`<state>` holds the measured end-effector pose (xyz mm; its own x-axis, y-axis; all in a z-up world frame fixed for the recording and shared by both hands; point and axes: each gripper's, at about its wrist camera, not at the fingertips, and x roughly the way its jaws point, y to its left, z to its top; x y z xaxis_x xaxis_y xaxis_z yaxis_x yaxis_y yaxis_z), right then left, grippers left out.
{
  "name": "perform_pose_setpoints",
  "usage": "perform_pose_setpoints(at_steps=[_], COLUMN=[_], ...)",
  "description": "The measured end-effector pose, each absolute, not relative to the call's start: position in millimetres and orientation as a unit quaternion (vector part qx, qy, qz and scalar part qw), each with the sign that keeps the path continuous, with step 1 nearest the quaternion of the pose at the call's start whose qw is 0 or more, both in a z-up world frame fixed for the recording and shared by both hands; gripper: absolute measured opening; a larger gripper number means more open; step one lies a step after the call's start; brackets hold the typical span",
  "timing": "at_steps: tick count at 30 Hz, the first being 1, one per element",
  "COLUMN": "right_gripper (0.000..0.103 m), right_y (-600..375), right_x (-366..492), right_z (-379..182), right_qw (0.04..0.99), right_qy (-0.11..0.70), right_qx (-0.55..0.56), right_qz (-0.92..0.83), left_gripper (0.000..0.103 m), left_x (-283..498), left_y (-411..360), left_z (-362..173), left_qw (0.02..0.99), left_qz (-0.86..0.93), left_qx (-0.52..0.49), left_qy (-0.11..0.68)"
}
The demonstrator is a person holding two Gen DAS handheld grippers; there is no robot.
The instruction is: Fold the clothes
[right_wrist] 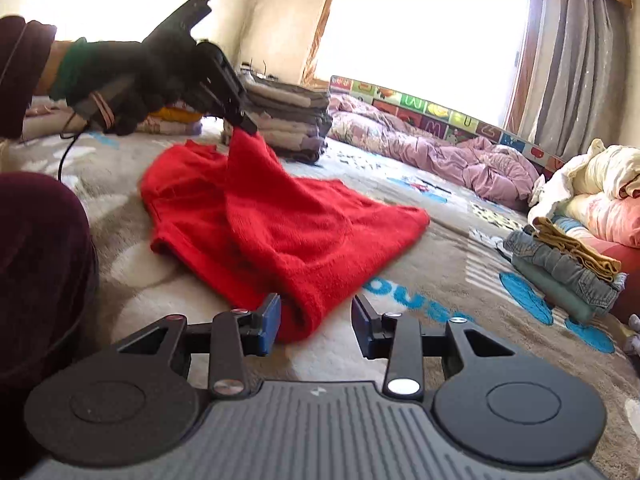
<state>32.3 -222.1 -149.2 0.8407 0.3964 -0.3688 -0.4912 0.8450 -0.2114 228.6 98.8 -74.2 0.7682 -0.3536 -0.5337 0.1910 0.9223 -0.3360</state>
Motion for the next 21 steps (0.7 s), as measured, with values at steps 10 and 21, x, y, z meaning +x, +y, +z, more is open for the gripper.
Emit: perform_pose_setpoints(at_steps=[10,21], right_gripper=[0.047,0.047], right_y=[-194,-200], right_x=[85,67], right_z=[-167,-165], right_qw=[0.922,0.918], right_qy=[0.232,0.232], right_qx=[-0.097,-0.106], right_qz=[0.293,0.303], left_gripper=[0.008,0.002], left_x=[237,275], left_y=[101,121], left_z=[-105,-116], left_qw=[0.932,0.923], left_qz=[-0.102,-0.05], left_qx=[-0.075,-0.132], left_qy=[0.341,0.358])
